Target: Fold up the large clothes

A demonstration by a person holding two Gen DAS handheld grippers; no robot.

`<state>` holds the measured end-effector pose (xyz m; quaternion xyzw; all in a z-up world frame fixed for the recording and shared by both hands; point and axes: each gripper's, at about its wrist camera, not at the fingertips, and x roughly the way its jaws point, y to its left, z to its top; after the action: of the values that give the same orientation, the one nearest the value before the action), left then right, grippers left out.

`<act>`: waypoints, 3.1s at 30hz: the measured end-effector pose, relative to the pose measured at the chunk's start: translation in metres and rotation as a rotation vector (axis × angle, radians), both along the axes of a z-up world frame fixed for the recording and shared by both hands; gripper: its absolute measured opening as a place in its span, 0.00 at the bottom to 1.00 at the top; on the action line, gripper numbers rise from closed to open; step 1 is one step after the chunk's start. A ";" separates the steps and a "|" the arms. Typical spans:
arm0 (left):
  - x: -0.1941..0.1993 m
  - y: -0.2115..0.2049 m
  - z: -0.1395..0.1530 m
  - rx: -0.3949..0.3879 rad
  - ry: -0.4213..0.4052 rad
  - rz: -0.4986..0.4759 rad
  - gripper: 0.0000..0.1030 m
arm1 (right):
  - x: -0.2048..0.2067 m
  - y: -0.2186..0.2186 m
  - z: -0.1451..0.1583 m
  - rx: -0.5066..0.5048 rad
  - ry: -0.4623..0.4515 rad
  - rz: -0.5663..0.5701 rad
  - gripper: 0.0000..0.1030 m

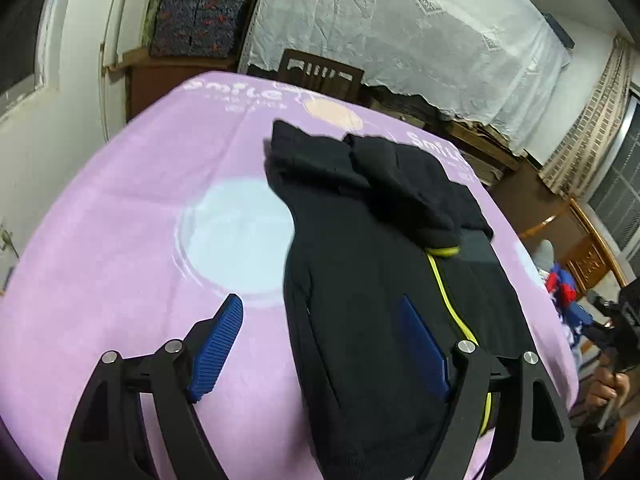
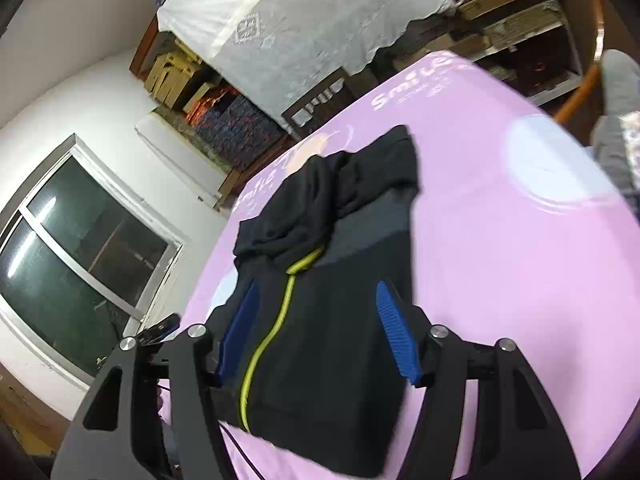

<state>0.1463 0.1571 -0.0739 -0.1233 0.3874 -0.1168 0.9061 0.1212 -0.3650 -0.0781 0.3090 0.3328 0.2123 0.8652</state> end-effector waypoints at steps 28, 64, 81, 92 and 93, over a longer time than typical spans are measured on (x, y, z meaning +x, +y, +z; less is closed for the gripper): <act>0.041 -0.027 -0.052 -0.060 0.151 -0.133 0.77 | 0.060 0.024 -0.088 0.038 0.254 0.056 0.57; -0.034 -0.032 -0.070 -0.224 0.155 -0.268 0.21 | -0.021 0.051 -0.098 0.055 0.270 0.158 0.25; -0.036 -0.035 -0.018 -0.158 -0.024 -0.276 0.15 | -0.019 0.034 -0.078 0.216 0.206 0.170 0.12; -0.012 -0.041 0.031 -0.104 -0.139 -0.277 0.15 | 0.000 0.032 -0.029 0.220 0.103 0.190 0.11; -0.009 -0.041 0.034 -0.103 -0.146 -0.275 0.15 | 0.003 0.031 -0.025 0.223 0.097 0.191 0.11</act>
<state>0.1369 0.1159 -0.0401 -0.1065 0.3271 -0.2682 0.8999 0.1241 -0.3340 -0.1032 0.3802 0.3765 0.3142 0.7843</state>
